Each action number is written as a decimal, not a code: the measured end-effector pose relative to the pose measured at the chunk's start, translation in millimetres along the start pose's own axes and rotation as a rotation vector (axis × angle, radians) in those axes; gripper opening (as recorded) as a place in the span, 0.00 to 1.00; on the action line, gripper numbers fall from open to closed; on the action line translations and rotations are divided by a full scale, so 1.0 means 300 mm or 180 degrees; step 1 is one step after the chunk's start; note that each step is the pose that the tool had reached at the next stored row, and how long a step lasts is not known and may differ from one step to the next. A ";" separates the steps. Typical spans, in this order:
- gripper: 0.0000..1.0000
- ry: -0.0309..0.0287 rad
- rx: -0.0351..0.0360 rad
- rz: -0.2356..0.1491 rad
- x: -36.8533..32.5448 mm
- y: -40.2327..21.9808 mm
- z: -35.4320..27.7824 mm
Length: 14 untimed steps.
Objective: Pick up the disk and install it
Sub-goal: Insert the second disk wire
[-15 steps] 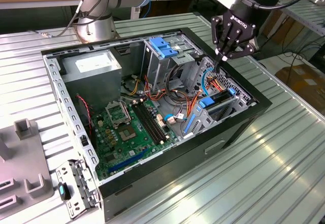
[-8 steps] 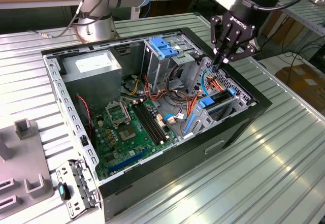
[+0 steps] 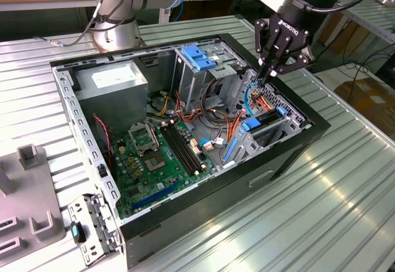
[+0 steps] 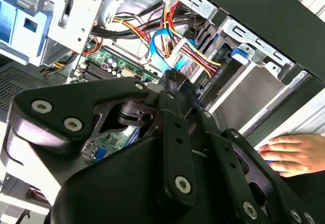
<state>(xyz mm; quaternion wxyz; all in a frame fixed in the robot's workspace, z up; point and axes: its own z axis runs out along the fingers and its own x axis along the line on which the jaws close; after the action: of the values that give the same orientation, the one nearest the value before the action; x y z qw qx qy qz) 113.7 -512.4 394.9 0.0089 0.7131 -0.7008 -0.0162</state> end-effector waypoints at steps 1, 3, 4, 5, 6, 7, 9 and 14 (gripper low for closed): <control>0.24 0.0000 0.0000 0.0000 0.000 0.000 -0.002; 0.24 0.0000 -0.0001 0.0000 0.000 0.000 -0.004; 0.24 0.0020 -0.0001 0.0001 -0.002 0.000 -0.004; 0.24 0.0192 -0.0004 0.0007 -0.047 -0.007 0.013; 0.16 0.0316 -0.0006 0.0011 -0.064 -0.015 0.043; 0.11 0.0435 -0.0008 0.0015 -0.064 -0.016 0.053; 0.18 0.0561 -0.0010 0.0020 -0.065 -0.016 0.060; 0.18 0.0629 -0.0011 0.0022 -0.065 -0.016 0.069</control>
<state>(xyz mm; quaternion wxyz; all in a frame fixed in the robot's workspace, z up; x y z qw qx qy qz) 117.4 -492.6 374.2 0.0793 0.7087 -0.6990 0.0530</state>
